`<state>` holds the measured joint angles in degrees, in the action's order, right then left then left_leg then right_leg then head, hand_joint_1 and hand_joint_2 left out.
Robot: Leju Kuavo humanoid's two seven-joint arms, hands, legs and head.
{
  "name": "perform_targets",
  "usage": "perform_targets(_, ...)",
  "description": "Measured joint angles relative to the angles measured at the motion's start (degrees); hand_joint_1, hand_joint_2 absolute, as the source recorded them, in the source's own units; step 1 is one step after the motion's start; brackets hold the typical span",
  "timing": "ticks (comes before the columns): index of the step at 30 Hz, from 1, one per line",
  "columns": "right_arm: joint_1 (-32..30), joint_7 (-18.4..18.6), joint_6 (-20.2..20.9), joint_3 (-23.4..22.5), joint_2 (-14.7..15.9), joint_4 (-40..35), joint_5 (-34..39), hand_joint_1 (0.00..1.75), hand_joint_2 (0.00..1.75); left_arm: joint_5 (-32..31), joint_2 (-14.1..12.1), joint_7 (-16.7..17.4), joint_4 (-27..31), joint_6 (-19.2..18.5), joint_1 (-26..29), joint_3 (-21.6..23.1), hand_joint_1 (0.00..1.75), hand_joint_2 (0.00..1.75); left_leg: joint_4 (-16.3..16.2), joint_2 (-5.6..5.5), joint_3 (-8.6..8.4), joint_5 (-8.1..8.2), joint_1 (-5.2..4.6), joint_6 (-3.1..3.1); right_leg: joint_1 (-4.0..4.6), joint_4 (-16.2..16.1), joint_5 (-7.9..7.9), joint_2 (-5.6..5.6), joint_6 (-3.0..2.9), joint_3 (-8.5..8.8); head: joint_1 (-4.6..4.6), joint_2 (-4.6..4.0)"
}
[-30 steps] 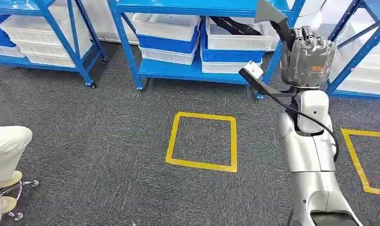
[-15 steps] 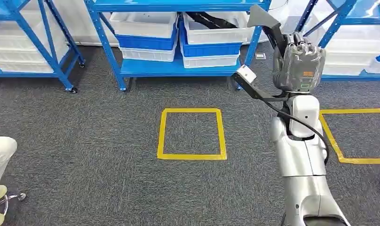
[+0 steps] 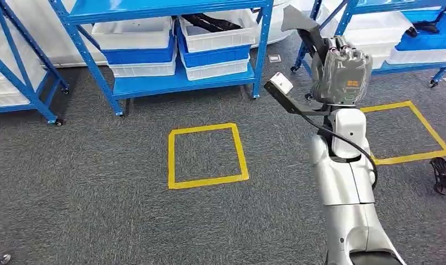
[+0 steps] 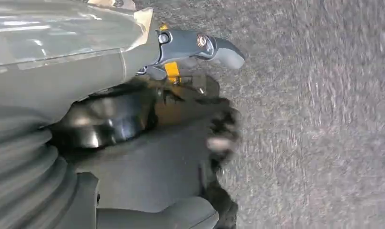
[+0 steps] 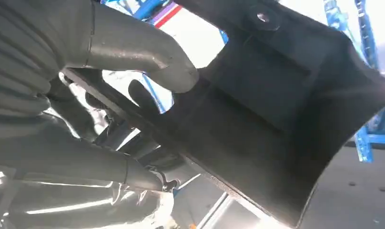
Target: Take the parts from the cabinet and place them on the table.
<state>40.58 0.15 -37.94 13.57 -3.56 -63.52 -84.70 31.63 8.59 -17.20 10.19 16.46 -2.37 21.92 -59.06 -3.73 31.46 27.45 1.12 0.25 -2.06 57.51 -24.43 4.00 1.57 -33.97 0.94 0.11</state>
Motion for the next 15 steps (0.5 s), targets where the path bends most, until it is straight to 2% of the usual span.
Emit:
perform_targets(1, 0.3, 0.0, 0.1, 0.1, -0.3, 0.0, 0.0, 1.75, 1.75, 0.2, 0.1, 0.1, -0.1, 0.6, 0.1, -0.1, 0.0, 1.75, 0.8, -1.41, -0.4, 0.39, -0.03, 0.05, 0.46, 0.2, 0.32, 0.61, 0.52, -0.52, -0.09, 0.0)
perform_targets(4, 0.3, 0.0, 0.3, 0.4, -0.8, 0.0, 0.1, 1.75, 1.75, 0.7, 0.1, 0.4, -0.1, 1.5, 0.0, -0.3, 0.0, 1.75, 0.9, 0.19, 0.09, 0.36, -0.6, 0.97, -0.11, -0.4, 1.4, 2.3, 2.09, -1.45, -0.02, 0.0)
perform_targets(5, 0.3, 0.0, 0.3, 0.4, -0.7, 0.0, 0.1, 1.75, 1.75, 0.6, 0.3, 0.4, -0.1, 1.5, 0.0, -0.3, 0.0, 1.75, 1.7, 1.07, 0.17, -0.25, -0.3, 1.77, 0.16, -0.3, 1.51, 2.48, 2.45, -2.21, -0.05, 0.0)
perform_targets(6, 0.4, 0.0, 0.3, 0.4, -0.7, 0.0, 0.2, 1.75, 1.75, 0.6, 0.3, 0.4, -0.2, 1.6, -0.1, -0.3, 0.0, 1.75, 1.8, 1.8, 0.08, -0.61, -0.31, 2.29, 0.16, 0.8, 0.7, -0.22, 2.2, -2.91, -0.15, 0.0)
perform_targets(7, 0.6, 0.0, 0.3, 0.4, -0.7, 0.0, 0.2, 1.75, 1.75, 0.6, 0.3, 0.4, -0.2, 1.6, -0.1, -0.3, 0.0, 1.75, 1.8, 2.31, 0.44, -0.82, -0.42, 2.77, 0.41, 3.6, -1.08, -2.32, 1.86, -4.1, -0.57, 0.0)
perform_targets(8, 0.7, 0.0, 0.3, 0.5, -0.9, 0.0, 0.3, 1.75, 1.75, 0.7, 0.3, 0.4, -0.2, 1.6, -0.1, -0.4, 0.0, 1.75, 1.8, 3.09, 0.7, -0.92, -0.64, 2.93, 0.41, 8.3, -3.34, -3.12, 1.6, -6.2, -0.7, 0.0)
perform_targets(9, 0.6, 0.0, 0.4, 0.5, -1.0, 0.0, 0.3, 1.75, 1.75, 0.7, 0.4, 0.5, -0.3, 1.6, -0.1, -0.4, 0.0, 1.75, 1.8, 3.98, 0.96, -1.04, -0.81, 3.11, 0.41, 13.7, -5.56, -3.32, 1.44, -8.47, -0.57, 0.0)
perform_targets(10, 0.5, 0.0, 0.4, 0.6, -1.0, 0.0, 0.3, 1.75, 1.75, 0.7, 0.4, 0.5, -0.3, 1.6, -0.1, -0.5, 0.0, 1.75, 1.8, 4.71, 1.22, -1.18, -0.97, 3.32, 0.42, 17.9, -6.95, -3.34, 1.49, -10.15, -0.72, 0.0)
perform_targets(11, 0.4, 0.0, 0.4, 0.6, -1.0, 0.0, 0.3, 1.75, 1.75, 0.7, 0.4, 0.5, -0.3, 1.6, -0.1, -0.5, 0.0, 1.75, 1.8, 5.42, 1.37, -1.27, -1.13, 3.42, 0.41, 19.4, -7.23, -3.38, 1.84, -10.5, -0.76, 0.0)
perform_targets(12, 0.4, 0.0, 0.4, 0.6, -1.0, 0.0, 0.3, 1.75, 1.75, 0.7, 0.4, 0.5, -0.3, 1.6, -0.1, -0.6, 0.0, 1.75, 1.7, 6.02, 1.44, -1.32, -1.29, 3.46, 0.43, 17.9, -6.7, -3.44, 2.12, -9.25, -0.79, 0.0)
perform_targets(13, 0.4, 0.0, 0.5, 0.6, -0.9, 0.0, 0.4, 1.75, 1.75, 0.7, 0.4, 0.5, -0.3, 1.7, -0.1, -0.6, 0.0, 1.75, 1.7, 6.75, 1.43, -1.33, -1.44, 3.45, 0.52, 13.3, -5.17, -3.7, 2.4, -6.32, -0.9, 0.0)
perform_targets(14, 0.6, 0.0, 0.6, 0.6, -1.0, 0.0, 0.6, 1.75, 1.75, 0.7, 0.5, 0.6, -0.3, 2.1, -0.1, -0.7, 0.0, 1.75, 1.7, 7.38, 1.34, -1.33, -1.53, 3.43, 0.68, 7.7, -3.46, -4.44, 2.5, -2.97, -0.85, 0.0)
perform_targets(15, 0.9, -0.2, 0.8, 0.7, -1.1, 0.0, 0.9, 1.75, 1.75, 0.8, 0.5, 0.7, -0.3, 2.4, -0.1, -0.7, 0.0, 1.75, 1.7, 7.94, 1.25, -1.33, -1.7, 3.41, 1.16, 2.1, -2.03, -6.89, 2.21, 0.36, -0.9, 0.0)
